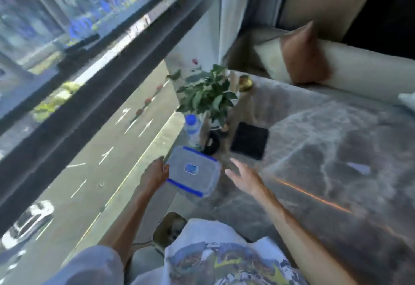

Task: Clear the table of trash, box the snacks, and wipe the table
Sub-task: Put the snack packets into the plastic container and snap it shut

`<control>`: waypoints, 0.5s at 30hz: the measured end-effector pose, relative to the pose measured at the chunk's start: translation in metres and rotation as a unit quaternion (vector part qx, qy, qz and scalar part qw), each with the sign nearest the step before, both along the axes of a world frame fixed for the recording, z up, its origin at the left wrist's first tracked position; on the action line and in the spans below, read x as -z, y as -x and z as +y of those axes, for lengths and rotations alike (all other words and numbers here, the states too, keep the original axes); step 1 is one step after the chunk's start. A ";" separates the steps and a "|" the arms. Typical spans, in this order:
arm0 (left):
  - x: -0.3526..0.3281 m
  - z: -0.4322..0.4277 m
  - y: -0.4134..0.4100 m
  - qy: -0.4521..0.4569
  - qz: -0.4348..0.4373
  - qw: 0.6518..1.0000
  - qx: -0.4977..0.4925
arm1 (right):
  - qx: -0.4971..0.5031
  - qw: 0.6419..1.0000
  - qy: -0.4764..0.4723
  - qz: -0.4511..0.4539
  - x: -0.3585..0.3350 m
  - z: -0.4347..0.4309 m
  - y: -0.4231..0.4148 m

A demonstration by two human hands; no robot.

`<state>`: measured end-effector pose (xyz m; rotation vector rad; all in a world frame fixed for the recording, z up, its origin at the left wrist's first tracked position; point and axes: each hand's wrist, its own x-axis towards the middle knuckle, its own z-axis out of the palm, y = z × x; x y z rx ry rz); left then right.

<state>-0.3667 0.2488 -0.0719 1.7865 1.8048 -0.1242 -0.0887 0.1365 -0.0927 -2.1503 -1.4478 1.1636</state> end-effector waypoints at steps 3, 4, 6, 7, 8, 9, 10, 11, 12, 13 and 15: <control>0.011 0.019 0.023 0.022 0.004 1.000 -0.010 | 0.030 0.996 0.050 0.064 0.011 0.026 0.041; 0.016 0.026 0.026 0.026 0.000 1.000 -0.008 | 0.062 0.990 0.070 0.101 0.014 0.032 0.052; 0.024 0.036 0.026 0.043 -0.016 0.999 -0.017 | 0.127 0.971 0.114 0.169 0.017 0.040 0.069; 0.028 0.040 0.024 0.057 -0.026 0.998 -0.029 | 0.153 0.959 0.133 0.200 0.018 0.041 0.075; 0.031 0.044 0.022 0.072 -0.037 0.996 -0.040 | 0.176 0.946 0.146 0.230 0.018 0.041 0.079; 0.034 0.047 0.019 0.086 -0.049 0.994 -0.046 | 0.192 0.935 0.153 0.256 0.019 0.040 0.083; 0.037 0.048 0.015 0.097 -0.062 0.992 -0.049 | 0.200 0.928 0.153 0.274 0.019 0.038 0.084; 0.039 0.049 0.012 0.105 -0.075 0.990 -0.052 | 0.200 0.927 0.147 0.281 0.019 0.036 0.085; 0.041 0.048 0.009 0.109 -0.086 0.989 -0.056 | 0.202 0.927 0.139 0.286 0.019 0.035 0.084; 0.041 0.046 0.006 0.105 -0.092 0.988 -0.059 | 0.209 0.924 0.132 0.292 0.020 0.033 0.083; 0.042 0.040 0.000 0.079 -0.092 0.991 -0.055 | 0.237 0.907 0.139 0.318 0.021 0.029 0.078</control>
